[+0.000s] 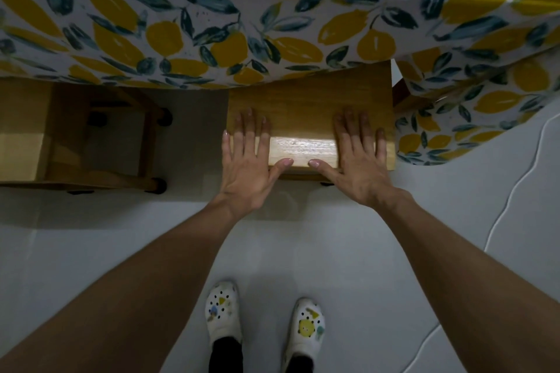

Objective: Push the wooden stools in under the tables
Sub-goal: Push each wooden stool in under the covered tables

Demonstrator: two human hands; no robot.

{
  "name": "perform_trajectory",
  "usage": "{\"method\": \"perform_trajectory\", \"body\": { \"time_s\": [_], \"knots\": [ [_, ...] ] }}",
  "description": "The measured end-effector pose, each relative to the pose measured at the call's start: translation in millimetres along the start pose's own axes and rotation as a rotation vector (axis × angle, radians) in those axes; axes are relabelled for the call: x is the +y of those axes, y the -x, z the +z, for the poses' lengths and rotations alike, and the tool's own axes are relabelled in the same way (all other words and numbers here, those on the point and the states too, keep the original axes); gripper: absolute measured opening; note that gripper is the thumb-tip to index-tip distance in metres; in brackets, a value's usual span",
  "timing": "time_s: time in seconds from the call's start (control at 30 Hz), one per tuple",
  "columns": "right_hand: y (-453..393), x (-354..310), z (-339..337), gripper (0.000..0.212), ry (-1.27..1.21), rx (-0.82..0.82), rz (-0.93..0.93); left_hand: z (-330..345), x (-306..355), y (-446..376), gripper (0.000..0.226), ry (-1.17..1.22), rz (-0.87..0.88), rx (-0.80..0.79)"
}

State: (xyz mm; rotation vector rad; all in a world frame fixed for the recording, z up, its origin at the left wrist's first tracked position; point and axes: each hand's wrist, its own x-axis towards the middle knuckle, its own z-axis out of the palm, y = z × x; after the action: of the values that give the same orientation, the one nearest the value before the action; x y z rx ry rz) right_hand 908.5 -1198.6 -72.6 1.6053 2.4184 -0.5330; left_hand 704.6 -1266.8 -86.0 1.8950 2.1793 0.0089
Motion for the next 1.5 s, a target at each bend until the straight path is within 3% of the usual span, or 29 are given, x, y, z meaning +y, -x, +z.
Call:
{"method": "perform_trajectory", "body": {
  "time_s": [0.67,0.93,1.13,1.5],
  "knots": [
    [4.5,-9.8,4.9,0.092,0.050,0.013,0.046,0.2,-6.5,4.3,0.080,0.072,0.019,-0.017],
    [24.0,-32.9,-14.5,0.082,-0.059,-0.004,0.134,-31.3,-16.2,5.2,0.062,0.202,0.061,-0.153],
    [65.1,-60.2,-93.0,0.072,-0.218,0.118,0.202,-114.0,-7.6,30.9,0.052,0.327,-0.006,-0.019],
    [154.9,-77.0,-340.3,0.075,-0.363,0.454,0.256,-347.0,58.3,76.3,0.045,0.435,0.102,0.107]
  ]
}}
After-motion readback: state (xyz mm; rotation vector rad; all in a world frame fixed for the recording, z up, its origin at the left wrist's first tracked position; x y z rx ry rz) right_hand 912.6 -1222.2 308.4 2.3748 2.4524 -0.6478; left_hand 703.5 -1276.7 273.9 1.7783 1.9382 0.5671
